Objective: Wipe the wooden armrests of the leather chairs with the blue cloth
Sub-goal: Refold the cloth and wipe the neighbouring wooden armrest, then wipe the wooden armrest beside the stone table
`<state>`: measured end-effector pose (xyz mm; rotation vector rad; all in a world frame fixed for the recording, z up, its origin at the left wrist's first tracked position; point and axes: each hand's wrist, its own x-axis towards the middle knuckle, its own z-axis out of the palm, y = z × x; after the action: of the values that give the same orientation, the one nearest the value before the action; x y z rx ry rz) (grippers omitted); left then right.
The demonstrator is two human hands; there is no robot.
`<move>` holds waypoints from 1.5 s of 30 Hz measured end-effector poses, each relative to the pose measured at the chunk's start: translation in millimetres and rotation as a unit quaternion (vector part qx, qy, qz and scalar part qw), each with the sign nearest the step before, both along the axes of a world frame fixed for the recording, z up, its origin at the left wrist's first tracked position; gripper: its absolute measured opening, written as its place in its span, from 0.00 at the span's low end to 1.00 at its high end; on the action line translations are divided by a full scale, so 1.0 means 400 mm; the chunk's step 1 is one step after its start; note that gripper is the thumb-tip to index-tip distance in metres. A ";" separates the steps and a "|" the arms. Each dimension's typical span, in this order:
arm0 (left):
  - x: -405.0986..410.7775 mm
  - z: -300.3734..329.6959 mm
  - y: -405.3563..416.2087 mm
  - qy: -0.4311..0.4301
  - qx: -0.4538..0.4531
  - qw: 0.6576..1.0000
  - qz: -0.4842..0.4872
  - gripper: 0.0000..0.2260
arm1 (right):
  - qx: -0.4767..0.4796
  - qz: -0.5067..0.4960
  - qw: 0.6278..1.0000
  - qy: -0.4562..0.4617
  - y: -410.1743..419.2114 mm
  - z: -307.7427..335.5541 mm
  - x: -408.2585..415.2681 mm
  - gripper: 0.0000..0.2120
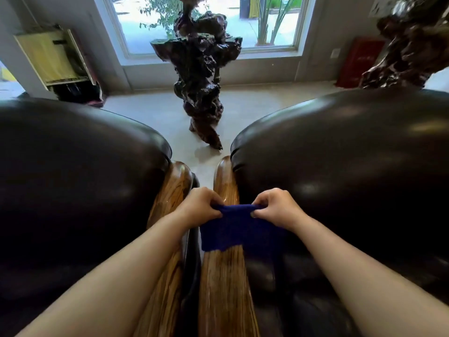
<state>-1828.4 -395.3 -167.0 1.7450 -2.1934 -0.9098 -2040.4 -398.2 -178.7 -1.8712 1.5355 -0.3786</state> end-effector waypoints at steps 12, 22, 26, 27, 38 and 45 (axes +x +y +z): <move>-0.181 0.605 0.143 0.050 -0.089 0.994 -0.040 0.10 | -0.111 0.008 0.994 -0.015 0.187 0.622 -0.221 0.07; -0.500 0.852 0.393 0.074 -0.091 0.972 -0.204 0.11 | -0.155 -0.113 0.981 0.032 0.604 0.873 -0.519 0.06; -0.686 0.895 0.523 0.062 -0.092 0.958 -0.264 0.10 | -0.163 -0.158 0.973 0.044 0.794 0.903 -0.673 0.07; -0.740 0.908 0.553 0.060 -0.093 0.954 -0.280 0.09 | -0.165 -0.171 0.971 0.042 0.841 0.912 -0.718 0.07; -1.350 0.953 0.828 0.096 -0.113 0.934 -0.326 0.09 | -0.184 -0.209 0.958 0.076 1.174 1.007 -1.293 0.07; -1.601 0.901 0.895 0.098 -0.075 0.939 -0.321 0.15 | -0.170 -0.214 0.959 0.081 1.228 0.941 -1.550 0.07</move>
<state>-2468.9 -37.2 193.4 0.8187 -2.6413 -0.9460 -2660.6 93.1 197.6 -1.8431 2.1029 -0.7416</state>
